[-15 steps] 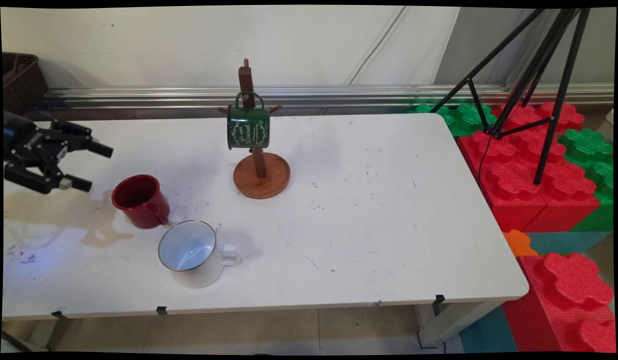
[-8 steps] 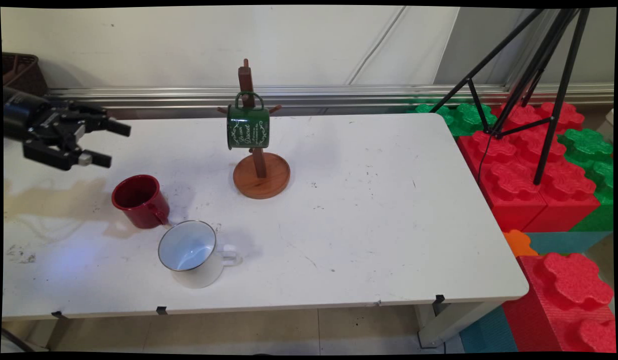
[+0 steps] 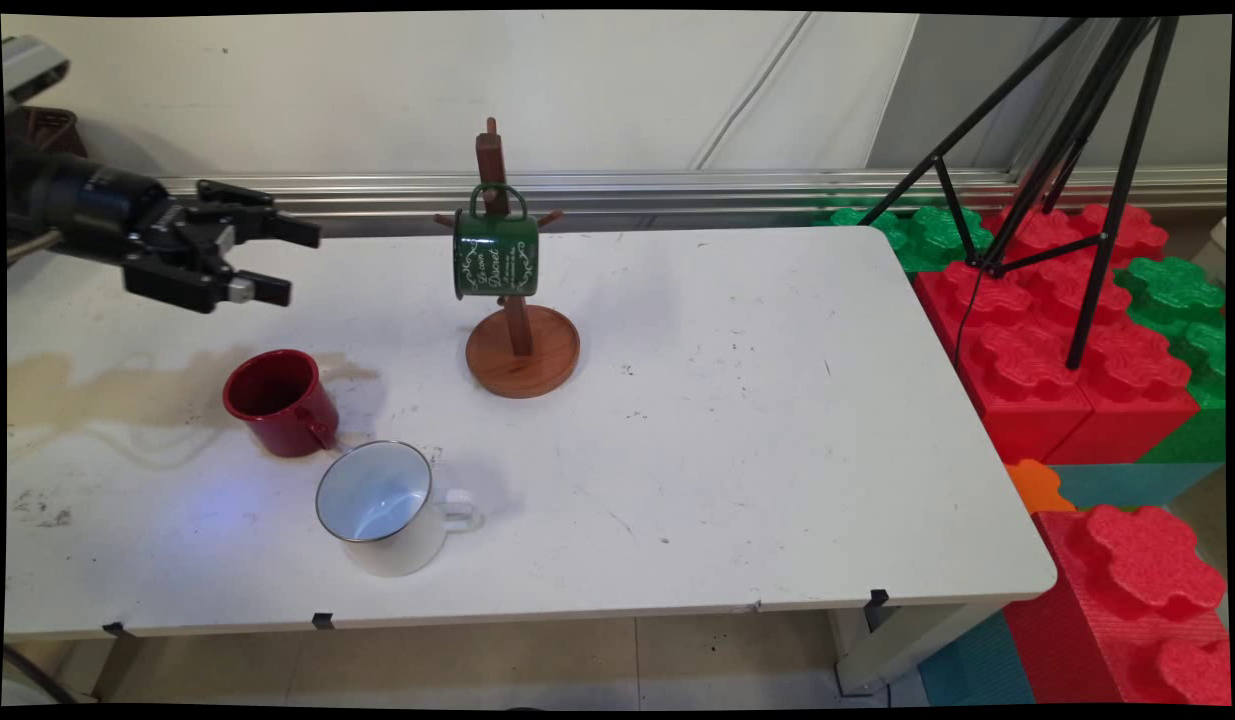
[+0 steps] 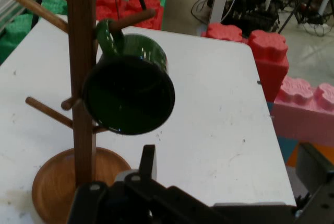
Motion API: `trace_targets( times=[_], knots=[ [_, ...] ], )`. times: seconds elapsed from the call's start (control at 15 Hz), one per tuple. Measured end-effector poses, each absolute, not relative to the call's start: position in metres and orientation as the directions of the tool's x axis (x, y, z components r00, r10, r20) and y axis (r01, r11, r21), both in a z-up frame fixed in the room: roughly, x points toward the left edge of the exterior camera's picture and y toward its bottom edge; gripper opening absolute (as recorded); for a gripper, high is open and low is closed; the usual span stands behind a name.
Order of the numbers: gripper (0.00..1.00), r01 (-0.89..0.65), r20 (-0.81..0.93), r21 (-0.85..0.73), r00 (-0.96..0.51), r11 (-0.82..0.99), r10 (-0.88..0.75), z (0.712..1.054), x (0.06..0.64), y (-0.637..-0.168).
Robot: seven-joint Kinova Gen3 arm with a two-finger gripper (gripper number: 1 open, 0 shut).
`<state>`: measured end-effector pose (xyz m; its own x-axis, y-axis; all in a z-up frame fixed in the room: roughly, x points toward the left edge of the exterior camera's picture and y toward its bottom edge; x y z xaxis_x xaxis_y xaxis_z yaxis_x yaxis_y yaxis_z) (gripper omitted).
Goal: Pick up the green mug from the rack
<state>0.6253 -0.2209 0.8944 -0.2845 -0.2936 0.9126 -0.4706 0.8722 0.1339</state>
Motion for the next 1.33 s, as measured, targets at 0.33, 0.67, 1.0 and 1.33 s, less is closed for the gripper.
trace_targets(
  times=[0.33, 0.67, 1.0, 1.33],
  knots=[
    [1.0, -0.465, 0.918, 0.143, -0.269, 0.874, -0.293, 0.883, 0.603, -0.234],
    [1.0, -0.461, 0.921, 0.153, -0.253, 0.874, -0.295, 0.865, 0.573, -0.255],
    [1.0, -0.467, 0.923, 0.162, -0.241, 0.869, -0.302, 0.849, 0.55, -0.277],
    [1.0, -0.477, 0.923, 0.181, -0.218, 0.86, -0.315, 0.838, 0.532, -0.294]
  ],
)
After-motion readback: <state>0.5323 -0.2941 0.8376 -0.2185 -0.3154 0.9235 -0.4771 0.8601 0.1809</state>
